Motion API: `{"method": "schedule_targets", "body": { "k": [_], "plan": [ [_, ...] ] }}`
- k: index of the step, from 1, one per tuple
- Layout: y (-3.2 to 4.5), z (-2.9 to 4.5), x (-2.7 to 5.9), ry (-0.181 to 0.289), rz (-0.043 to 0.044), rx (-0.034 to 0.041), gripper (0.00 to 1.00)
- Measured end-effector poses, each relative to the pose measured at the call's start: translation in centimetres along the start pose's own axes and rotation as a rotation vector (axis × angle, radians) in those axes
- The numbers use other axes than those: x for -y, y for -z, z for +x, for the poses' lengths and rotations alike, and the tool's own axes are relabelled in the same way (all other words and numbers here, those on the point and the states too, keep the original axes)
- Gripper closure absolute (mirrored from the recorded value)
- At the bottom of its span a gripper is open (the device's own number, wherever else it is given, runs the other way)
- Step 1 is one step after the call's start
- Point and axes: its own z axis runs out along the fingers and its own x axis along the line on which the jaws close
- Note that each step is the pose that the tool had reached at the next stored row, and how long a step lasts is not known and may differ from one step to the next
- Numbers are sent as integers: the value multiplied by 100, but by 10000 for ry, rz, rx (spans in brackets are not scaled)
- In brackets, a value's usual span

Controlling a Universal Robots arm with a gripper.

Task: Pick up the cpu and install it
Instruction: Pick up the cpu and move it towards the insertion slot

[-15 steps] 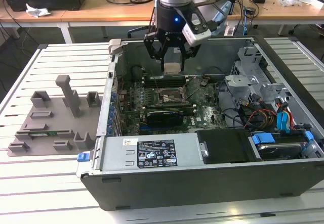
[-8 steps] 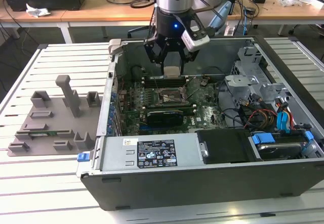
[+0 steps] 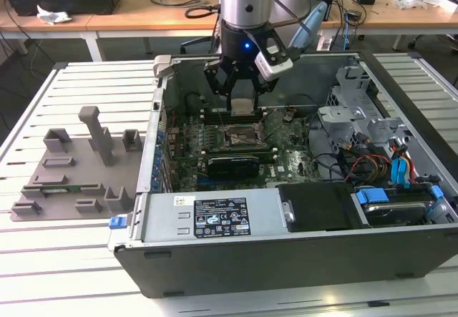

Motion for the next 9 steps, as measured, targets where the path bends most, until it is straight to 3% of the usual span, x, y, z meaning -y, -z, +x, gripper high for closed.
{"method": "schedule_targets", "body": {
  "k": [9],
  "plan": [
    [-194,30,-88,1,21,0,45]
  ]
}}
